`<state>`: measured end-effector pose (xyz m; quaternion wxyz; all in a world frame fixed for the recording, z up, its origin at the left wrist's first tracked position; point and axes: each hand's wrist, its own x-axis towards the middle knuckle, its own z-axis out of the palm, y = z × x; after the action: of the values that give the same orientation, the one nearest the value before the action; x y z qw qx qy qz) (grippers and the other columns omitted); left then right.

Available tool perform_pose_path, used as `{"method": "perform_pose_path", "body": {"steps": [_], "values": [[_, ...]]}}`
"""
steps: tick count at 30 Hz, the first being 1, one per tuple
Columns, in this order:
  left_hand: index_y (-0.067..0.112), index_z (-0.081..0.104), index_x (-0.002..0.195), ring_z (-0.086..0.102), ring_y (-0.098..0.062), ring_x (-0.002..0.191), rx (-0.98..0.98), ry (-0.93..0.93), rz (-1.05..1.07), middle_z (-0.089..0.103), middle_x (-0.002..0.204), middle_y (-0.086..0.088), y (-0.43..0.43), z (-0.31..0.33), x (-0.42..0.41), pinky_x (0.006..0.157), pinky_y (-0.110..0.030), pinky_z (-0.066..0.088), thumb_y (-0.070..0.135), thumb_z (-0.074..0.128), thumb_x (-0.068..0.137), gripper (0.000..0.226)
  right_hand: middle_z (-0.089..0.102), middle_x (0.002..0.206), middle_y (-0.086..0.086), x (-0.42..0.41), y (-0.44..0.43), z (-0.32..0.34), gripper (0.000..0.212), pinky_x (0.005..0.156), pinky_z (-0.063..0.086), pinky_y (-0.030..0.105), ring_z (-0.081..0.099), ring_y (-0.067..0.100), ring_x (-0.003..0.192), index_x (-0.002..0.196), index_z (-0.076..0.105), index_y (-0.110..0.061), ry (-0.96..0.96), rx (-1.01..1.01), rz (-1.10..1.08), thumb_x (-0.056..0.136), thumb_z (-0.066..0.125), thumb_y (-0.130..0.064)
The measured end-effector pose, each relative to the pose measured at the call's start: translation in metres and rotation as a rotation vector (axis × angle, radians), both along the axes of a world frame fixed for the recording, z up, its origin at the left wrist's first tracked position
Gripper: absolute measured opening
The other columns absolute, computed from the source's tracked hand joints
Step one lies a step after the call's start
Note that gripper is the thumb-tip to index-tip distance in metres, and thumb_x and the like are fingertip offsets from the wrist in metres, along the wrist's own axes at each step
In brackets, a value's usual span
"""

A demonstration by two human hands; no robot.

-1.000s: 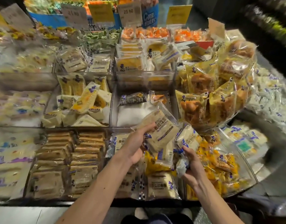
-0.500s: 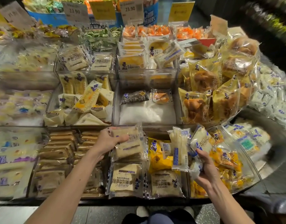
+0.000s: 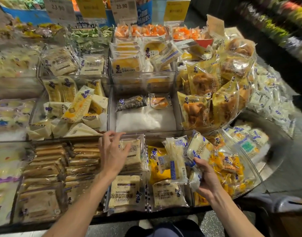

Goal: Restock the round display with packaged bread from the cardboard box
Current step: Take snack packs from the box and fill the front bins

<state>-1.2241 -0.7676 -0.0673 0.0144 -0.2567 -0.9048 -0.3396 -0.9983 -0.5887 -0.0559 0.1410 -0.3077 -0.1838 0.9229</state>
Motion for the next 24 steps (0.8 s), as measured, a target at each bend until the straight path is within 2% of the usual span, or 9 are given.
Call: {"method": "perform_pose_path", "body": {"steps": [3,5,7,10,13,15,20,22,24], "values": [[0.021,0.065,0.115,0.050,-0.003,0.097,0.219,-0.051,-0.363,0.049,0.116,0.005,0.022,0.046,0.058,0.082,-0.013,0.042,0.055,0.061,0.089,0.043,0.073,0.102,0.019,-0.001,-0.001,0.002,0.090,0.066,0.060,0.049,0.073,0.033,0.084,0.120,0.063,-0.008,-0.028,0.005,-0.002,0.037,0.097,-0.013],[0.030,0.058,0.125,0.046,-0.005,0.112,0.101,-0.038,-0.631,0.047,0.127,0.005,0.036,0.058,0.096,0.094,-0.018,0.038,0.073,0.046,0.087,0.059,0.071,0.107,0.022,0.002,-0.001,0.003,0.080,0.071,0.060,0.049,0.072,0.034,0.088,0.127,0.060,-0.006,-0.049,-0.006,-0.009,0.054,0.090,-0.013],[0.035,0.048,0.135,0.037,-0.013,0.127,-0.078,0.119,-0.753,0.042,0.141,0.001,0.049,0.051,0.118,0.104,-0.030,0.035,0.085,0.042,0.080,0.075,0.068,0.114,0.023,0.007,0.002,0.005,0.081,0.086,0.057,0.052,0.070,0.036,0.097,0.127,0.063,-0.004,-0.052,-0.024,-0.009,0.052,0.092,-0.014],[0.032,0.052,0.132,0.038,-0.022,0.129,-0.180,0.321,-0.815,0.045,0.142,-0.005,0.067,0.042,0.130,0.098,-0.039,0.048,0.075,0.069,0.067,0.080,0.071,0.107,0.020,0.024,0.013,0.007,0.069,0.096,0.050,0.052,0.071,0.033,0.094,0.107,0.075,-0.004,-0.028,-0.020,-0.028,0.042,0.096,-0.015],[0.027,0.057,0.126,0.045,-0.025,0.126,-0.152,0.301,-0.915,0.052,0.140,-0.009,0.086,0.038,0.143,0.094,-0.038,0.056,0.033,0.095,0.050,0.085,0.072,0.105,0.024,0.048,0.030,0.010,0.067,0.080,0.058,0.051,0.073,0.035,0.089,0.103,0.077,-0.001,-0.007,-0.057,-0.087,0.039,0.097,-0.010],[0.025,0.057,0.125,0.053,-0.028,0.122,-0.125,0.324,-0.954,0.054,0.138,-0.011,0.100,0.035,0.152,0.091,-0.039,0.057,0.019,0.095,0.048,0.087,0.071,0.107,0.026,0.065,0.043,0.009,0.073,0.074,0.060,0.051,0.072,0.037,0.090,0.105,0.075,0.002,-0.003,-0.092,-0.109,0.037,0.097,-0.008],[0.024,0.048,0.133,0.064,-0.026,0.115,0.008,0.261,-0.983,0.059,0.136,-0.010,0.146,0.031,0.174,0.087,-0.036,0.059,0.010,0.093,0.059,0.088,0.064,0.124,0.028,0.100,0.084,0.002,0.083,0.083,0.057,0.055,0.069,0.040,0.103,0.120,0.068,0.003,-0.014,-0.122,-0.148,0.042,0.095,-0.005],[0.024,0.050,0.132,0.064,-0.021,0.116,0.136,0.196,-0.949,0.060,0.137,-0.006,0.168,0.030,0.186,0.094,-0.034,0.056,0.016,0.083,0.073,0.068,0.060,0.132,0.027,0.114,0.107,-0.003,0.085,0.085,0.055,0.056,0.066,0.041,0.109,0.129,0.063,0.001,-0.025,-0.140,-0.161,0.049,0.092,-0.005],[0.027,0.057,0.124,0.063,-0.009,0.117,0.258,0.027,-0.817,0.063,0.133,0.005,0.191,0.038,0.203,0.097,-0.024,0.051,0.032,0.069,0.085,0.041,0.066,0.122,0.024,0.131,0.135,-0.011,0.087,0.079,0.057,0.056,0.070,0.039,0.098,0.122,0.067,-0.002,-0.045,-0.140,-0.166,0.040,0.095,-0.005]]}}
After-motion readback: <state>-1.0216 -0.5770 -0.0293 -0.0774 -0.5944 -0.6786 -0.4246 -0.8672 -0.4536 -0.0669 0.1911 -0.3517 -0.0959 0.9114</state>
